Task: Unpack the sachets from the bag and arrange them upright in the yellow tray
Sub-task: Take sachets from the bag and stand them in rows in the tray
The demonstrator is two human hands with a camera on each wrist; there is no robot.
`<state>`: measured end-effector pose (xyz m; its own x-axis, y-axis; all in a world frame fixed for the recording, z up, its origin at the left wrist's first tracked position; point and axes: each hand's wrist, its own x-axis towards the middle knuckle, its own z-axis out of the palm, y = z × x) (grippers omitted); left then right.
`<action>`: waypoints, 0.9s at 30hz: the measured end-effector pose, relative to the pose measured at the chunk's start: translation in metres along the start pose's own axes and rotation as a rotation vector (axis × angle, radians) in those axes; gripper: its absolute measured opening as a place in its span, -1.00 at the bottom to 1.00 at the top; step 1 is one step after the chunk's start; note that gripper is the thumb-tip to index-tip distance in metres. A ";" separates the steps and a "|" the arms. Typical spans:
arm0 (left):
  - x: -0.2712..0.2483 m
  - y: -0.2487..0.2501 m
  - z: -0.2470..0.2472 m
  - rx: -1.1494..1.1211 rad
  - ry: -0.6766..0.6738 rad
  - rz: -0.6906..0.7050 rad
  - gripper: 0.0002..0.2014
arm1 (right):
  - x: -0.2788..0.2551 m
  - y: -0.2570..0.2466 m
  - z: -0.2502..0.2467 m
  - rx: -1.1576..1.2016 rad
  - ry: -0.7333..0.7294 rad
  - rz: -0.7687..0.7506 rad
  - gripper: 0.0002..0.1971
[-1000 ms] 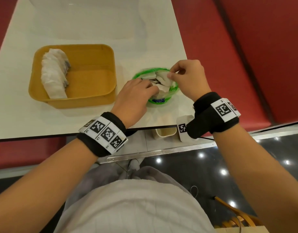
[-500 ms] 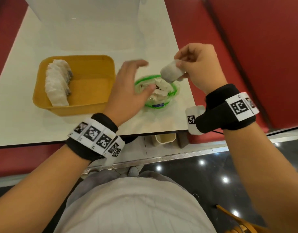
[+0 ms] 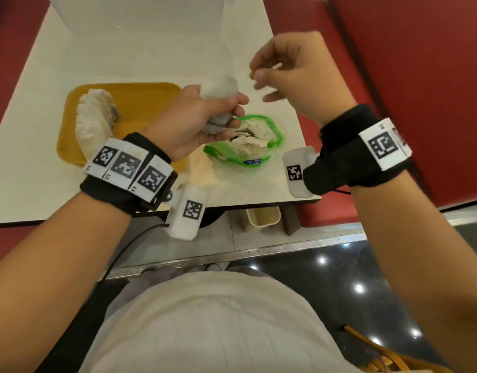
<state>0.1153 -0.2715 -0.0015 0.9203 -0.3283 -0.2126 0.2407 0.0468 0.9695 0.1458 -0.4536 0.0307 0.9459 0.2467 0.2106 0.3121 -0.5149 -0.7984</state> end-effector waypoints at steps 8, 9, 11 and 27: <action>-0.007 -0.012 -0.008 -0.183 0.073 -0.187 -0.69 | -0.020 0.065 0.046 -0.615 -0.161 0.295 -0.85; -0.008 -0.013 -0.009 -0.199 0.063 -0.196 -0.64 | -0.020 0.066 0.050 -0.635 -0.133 0.325 -0.86; -0.011 -0.015 -0.011 -0.218 0.046 -0.206 -0.59 | -0.021 0.066 0.053 -0.635 -0.078 0.361 -0.79; -0.016 -0.009 -0.022 -0.465 0.134 -0.205 -0.67 | 0.001 0.032 -0.011 0.037 0.060 0.397 -0.90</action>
<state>0.1054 -0.2463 -0.0097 0.8640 -0.2523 -0.4358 0.5035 0.4184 0.7559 0.1576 -0.4783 0.0116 0.9962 -0.0142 -0.0862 -0.0806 -0.5307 -0.8437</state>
